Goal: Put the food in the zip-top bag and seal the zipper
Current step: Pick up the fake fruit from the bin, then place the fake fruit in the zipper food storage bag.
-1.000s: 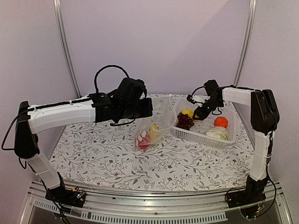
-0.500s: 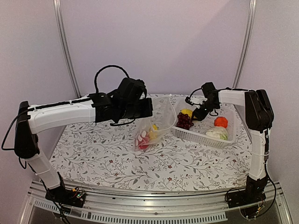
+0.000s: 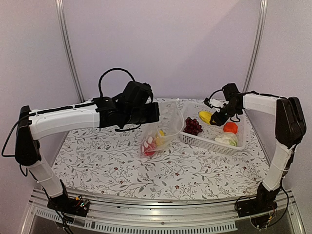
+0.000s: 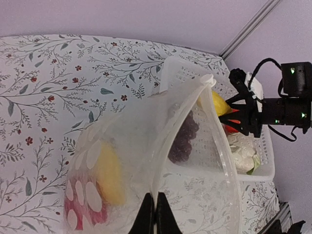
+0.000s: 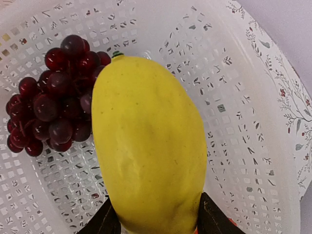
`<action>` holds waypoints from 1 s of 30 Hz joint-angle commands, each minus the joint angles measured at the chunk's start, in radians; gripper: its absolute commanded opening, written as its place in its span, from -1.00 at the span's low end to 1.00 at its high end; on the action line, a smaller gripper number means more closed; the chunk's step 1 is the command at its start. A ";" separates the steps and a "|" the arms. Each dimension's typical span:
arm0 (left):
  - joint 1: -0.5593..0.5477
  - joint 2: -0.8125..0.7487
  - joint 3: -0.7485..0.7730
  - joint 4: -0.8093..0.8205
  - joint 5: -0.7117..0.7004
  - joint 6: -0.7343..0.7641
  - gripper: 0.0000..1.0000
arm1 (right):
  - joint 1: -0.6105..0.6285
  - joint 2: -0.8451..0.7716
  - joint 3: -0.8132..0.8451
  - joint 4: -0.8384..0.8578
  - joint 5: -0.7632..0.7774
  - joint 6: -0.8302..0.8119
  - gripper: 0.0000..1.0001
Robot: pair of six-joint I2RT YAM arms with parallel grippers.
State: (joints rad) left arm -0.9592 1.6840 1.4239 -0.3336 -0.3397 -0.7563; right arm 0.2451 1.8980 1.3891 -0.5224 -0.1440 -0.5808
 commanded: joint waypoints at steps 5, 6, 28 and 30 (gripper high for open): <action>0.015 0.003 -0.011 0.014 -0.001 0.007 -1.00 | -0.006 -0.319 -0.029 -0.129 -0.262 0.039 -0.42; 0.016 0.004 -0.010 0.014 -0.003 0.008 -1.00 | -0.006 -0.352 -0.021 -0.152 -0.321 0.061 -0.43; 0.022 0.017 -0.003 0.053 0.011 -0.011 -1.00 | 0.246 -0.361 -0.058 0.286 -0.950 0.442 -0.31; 0.023 0.011 -0.003 0.053 0.013 -0.010 -1.00 | 0.262 -0.326 -0.053 0.309 -0.947 0.459 -0.30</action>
State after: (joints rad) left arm -0.9585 1.6958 1.4239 -0.2985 -0.3378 -0.7616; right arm 0.4774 1.5108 1.3346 -0.3164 -1.0752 -0.2089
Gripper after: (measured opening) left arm 0.004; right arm 0.478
